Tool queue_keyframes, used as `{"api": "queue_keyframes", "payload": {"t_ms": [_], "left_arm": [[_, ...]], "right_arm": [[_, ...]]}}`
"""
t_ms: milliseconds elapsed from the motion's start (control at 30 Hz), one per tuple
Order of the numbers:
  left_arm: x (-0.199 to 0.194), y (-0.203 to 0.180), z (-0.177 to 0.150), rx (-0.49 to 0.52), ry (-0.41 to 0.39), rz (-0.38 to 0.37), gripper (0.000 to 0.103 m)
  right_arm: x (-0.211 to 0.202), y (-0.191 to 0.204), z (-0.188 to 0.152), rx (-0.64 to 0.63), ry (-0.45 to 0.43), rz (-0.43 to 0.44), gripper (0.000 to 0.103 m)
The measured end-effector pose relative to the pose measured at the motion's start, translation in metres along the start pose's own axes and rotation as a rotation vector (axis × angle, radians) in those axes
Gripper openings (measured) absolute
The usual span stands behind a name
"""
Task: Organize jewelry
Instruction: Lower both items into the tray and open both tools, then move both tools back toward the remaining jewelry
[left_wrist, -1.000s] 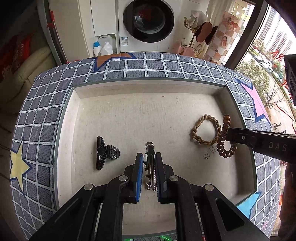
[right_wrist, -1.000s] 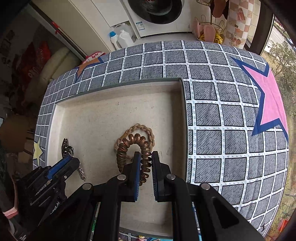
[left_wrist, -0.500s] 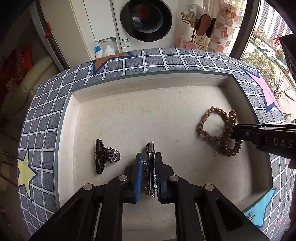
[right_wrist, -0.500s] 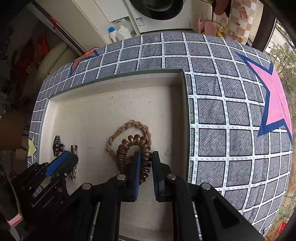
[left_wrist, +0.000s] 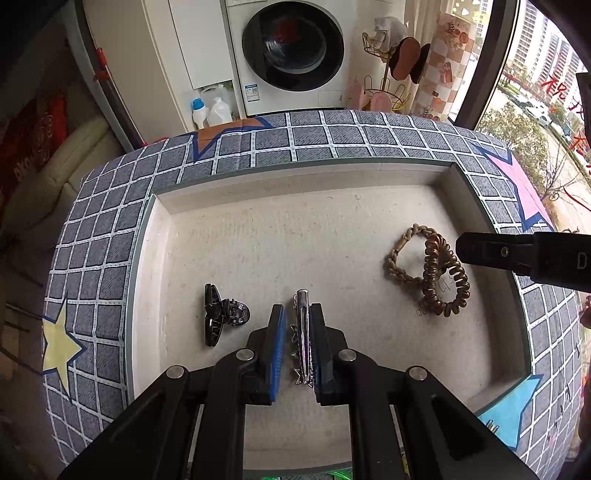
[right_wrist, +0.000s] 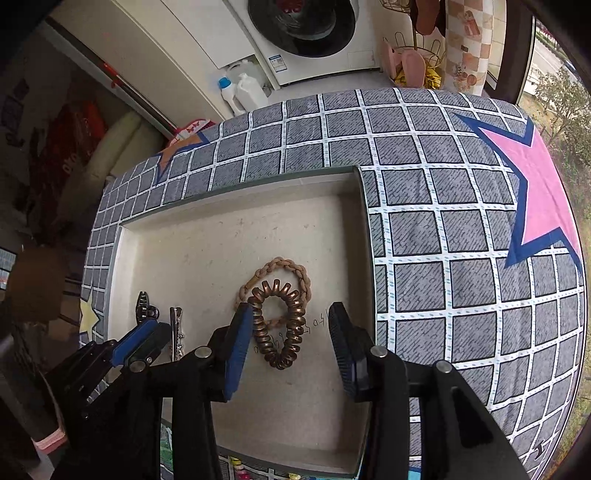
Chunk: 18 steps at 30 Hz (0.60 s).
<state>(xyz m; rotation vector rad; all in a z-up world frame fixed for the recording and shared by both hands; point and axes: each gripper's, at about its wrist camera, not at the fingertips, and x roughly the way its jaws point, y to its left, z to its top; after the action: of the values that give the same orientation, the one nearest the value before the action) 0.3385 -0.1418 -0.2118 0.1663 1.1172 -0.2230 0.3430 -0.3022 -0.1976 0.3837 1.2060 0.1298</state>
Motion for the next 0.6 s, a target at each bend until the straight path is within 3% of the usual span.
{"api": "queue_keyframes", "payload": {"t_ms": [333,367,400,433,500,600], "left_arm": [[-0.015,0.01,0.0,-0.04,-0.036,-0.019,0.025],[-0.016,0.01,-0.001,-0.04,-0.038,-0.017,0.037],[-0.017,0.011,-0.001,-0.042,-0.038,-0.014,0.058],[-0.019,0.012,-0.002,-0.053,-0.047,-0.003,0.103],[-0.03,0.014,-0.004,-0.072,-0.107,0.015,0.103],[-0.033,0.016,-0.005,-0.069,-0.086,0.008,0.103]], "right_arm": [[-0.03,-0.007,-0.017,0.036,-0.041,0.033,0.048],[-0.028,-0.002,-0.018,0.037,-0.042,0.036,0.05],[-0.028,-0.001,-0.02,0.038,-0.044,0.038,0.051],[-0.029,0.0,-0.022,0.039,-0.045,0.039,0.052],[-0.03,0.002,-0.027,0.04,-0.045,0.043,0.053],[-0.033,0.002,-0.032,0.044,-0.049,0.041,0.057]]}}
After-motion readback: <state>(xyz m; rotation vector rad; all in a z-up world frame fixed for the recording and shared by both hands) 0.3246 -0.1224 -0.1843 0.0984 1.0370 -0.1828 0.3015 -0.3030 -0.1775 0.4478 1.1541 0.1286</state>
